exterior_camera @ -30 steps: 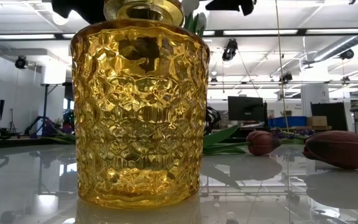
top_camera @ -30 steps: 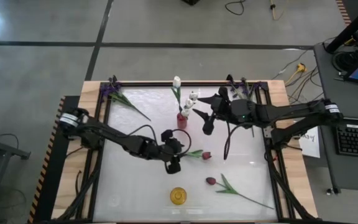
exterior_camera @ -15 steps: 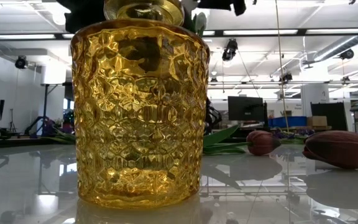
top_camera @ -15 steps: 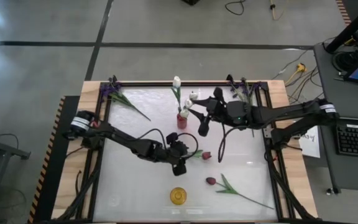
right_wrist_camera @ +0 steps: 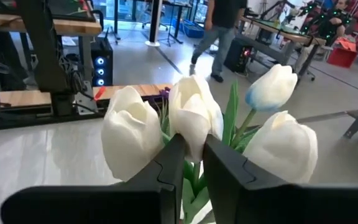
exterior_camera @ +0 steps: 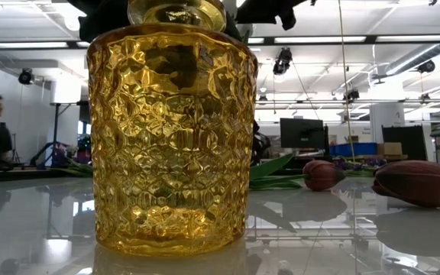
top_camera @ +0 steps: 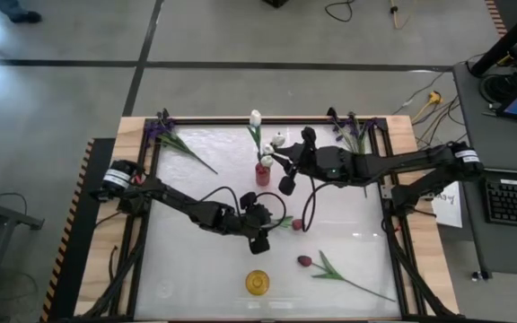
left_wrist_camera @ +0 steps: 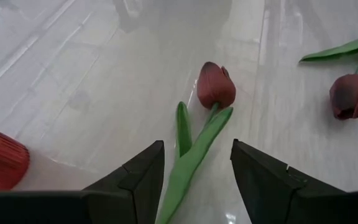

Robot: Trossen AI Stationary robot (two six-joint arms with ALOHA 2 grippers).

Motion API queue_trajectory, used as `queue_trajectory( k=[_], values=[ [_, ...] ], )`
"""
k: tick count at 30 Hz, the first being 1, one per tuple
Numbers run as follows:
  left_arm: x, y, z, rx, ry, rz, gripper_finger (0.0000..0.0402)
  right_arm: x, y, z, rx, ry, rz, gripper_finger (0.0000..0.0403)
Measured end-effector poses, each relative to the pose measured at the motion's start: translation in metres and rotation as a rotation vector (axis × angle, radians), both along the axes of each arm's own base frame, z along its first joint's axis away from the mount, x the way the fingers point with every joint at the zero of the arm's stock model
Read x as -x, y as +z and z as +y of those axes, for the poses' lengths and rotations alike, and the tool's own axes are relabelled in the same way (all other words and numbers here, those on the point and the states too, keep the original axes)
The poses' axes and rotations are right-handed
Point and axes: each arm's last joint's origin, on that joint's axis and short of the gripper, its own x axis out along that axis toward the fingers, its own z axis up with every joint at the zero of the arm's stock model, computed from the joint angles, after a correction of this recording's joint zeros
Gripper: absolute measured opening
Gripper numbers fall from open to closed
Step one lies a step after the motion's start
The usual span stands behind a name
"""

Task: Sort flowers into vase by color
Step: Put the white tulip into the red vase, then put the left red tulip into the yellow vase

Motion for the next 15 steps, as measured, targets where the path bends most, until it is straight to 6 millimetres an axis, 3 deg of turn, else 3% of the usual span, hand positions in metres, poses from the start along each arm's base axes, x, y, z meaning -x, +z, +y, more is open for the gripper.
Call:
queue_trajectory(
  k=[5,15],
  values=[
    [0.0,0.0,0.0,-0.002,-0.001,0.003,0.0174,0.009,0.005,0.0,-0.002,0.006,0.017,0.0068],
    [0.0,-0.002,0.001,0.021,-0.071,0.026,0.0174,0.017,0.006,0.0,-0.029,0.005,0.06,0.0192]
  ],
)
